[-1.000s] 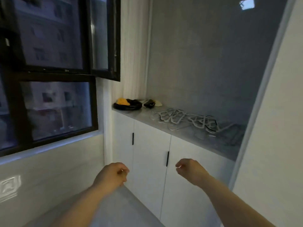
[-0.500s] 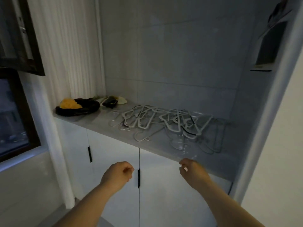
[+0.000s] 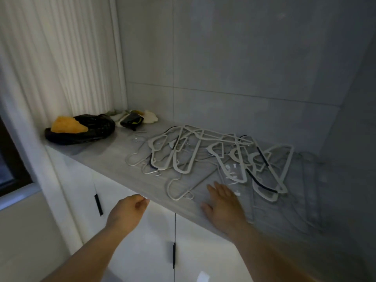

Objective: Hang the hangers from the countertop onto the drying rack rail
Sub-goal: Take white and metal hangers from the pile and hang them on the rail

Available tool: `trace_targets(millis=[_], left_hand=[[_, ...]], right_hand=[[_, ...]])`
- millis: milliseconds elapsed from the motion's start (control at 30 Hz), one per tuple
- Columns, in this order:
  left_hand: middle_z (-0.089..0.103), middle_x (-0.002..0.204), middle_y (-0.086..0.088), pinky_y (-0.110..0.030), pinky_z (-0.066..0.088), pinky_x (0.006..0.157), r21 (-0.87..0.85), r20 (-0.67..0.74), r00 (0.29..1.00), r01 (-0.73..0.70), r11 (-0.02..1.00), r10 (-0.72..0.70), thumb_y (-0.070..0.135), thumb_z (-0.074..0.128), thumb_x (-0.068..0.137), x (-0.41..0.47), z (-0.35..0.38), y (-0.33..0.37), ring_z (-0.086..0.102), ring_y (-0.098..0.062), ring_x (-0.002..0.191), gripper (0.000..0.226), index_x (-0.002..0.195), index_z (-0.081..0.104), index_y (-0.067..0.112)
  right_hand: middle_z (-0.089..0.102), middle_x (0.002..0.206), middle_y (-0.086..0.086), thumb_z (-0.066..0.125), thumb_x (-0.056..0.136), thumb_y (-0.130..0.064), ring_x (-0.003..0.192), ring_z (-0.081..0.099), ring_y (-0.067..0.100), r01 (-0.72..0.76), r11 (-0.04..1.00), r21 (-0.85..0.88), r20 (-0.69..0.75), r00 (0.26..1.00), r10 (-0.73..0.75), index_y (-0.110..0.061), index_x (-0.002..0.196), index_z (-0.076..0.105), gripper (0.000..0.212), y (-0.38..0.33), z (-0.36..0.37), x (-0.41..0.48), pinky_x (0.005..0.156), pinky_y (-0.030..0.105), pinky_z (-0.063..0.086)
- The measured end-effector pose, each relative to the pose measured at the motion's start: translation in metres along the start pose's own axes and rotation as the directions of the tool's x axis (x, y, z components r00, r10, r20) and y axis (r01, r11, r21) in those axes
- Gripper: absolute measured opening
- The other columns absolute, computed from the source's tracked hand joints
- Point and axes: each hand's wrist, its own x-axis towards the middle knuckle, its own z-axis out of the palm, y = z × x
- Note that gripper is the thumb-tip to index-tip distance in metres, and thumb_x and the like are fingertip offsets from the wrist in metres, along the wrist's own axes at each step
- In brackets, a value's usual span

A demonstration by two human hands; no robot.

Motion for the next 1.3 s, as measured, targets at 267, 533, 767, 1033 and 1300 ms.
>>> trace_targets(millis=[267, 533, 767, 1033, 1300], left_hand=[[0.064, 0.114, -0.019, -0.032, 0.043, 0.087, -0.026, -0.137, 0.987, 0.075, 0.997, -0.078, 0.023, 0.046, 0.092, 0.075, 0.006, 0.024, 0.057, -0.034, 0.107, 0.024, 0.103, 0.063, 0.009], [0.058, 0.125, -0.015, -0.039, 0.043, 0.099, -0.071, -0.026, 0.967, 0.250, 0.966, -0.252, 0.042, 0.055, 0.084, 0.136, 0.029, 0.048, 0.055, -0.031, 0.115, 0.057, 0.127, 0.042, 0.007], [0.065, 0.086, -0.009, -0.035, 0.047, 0.092, -0.110, 0.082, 0.955, 0.292, 0.950, -0.284, 0.024, 0.066, 0.079, 0.149, 0.021, 0.048, 0.062, -0.028, 0.100, 0.020, 0.084, 0.060, 0.005], [0.064, 0.105, -0.017, -0.034, 0.043, 0.094, -0.110, 0.034, 0.939, 0.345, 0.932, -0.343, 0.031, 0.056, 0.086, 0.158, 0.022, 0.044, 0.058, -0.031, 0.104, 0.023, 0.081, 0.056, 0.009], [0.065, 0.067, -0.025, -0.027, 0.052, 0.045, -0.670, 0.035, 0.948, 0.257, 0.697, -0.316, -0.005, 0.045, 0.090, 0.144, 0.004, 0.044, 0.066, -0.032, 0.060, 0.021, 0.103, 0.055, -0.018]], right_hand=[[0.005, 0.158, -0.006, -0.005, 0.072, -0.081, 0.144, 0.006, 0.017, 0.072, 0.995, -0.074, 0.093, 0.994, -0.065, -0.027, 0.149, 0.008, 0.095, -0.001, 0.006, 0.027, 0.117, 0.036, 0.005], [0.004, 0.157, -0.009, -0.025, 0.040, -0.081, 0.144, 0.005, 0.014, 0.080, 0.995, -0.067, 0.101, 0.992, -0.073, -0.030, 0.148, 0.005, 0.124, 0.001, 0.007, 0.031, 0.117, 0.036, 0.006], [0.013, 0.156, -0.009, -0.011, 0.052, -0.064, 0.144, 0.012, 0.013, 0.076, 0.996, -0.046, 0.050, 0.996, -0.074, -0.030, 0.146, 0.020, 0.104, 0.000, 0.012, 0.032, 0.116, 0.037, 0.011], [0.014, 0.156, -0.008, -0.009, 0.051, -0.064, 0.144, 0.012, 0.013, 0.064, 0.998, -0.017, 0.036, 0.997, -0.064, -0.029, 0.145, 0.023, 0.105, 0.002, 0.013, 0.032, 0.116, 0.036, 0.011], [0.009, 0.157, -0.008, -0.008, 0.055, -0.067, 0.144, 0.008, 0.012, 0.056, 0.998, -0.023, 0.069, 0.996, -0.054, -0.029, 0.147, 0.018, 0.103, -0.002, 0.006, 0.028, 0.117, 0.033, 0.005]])
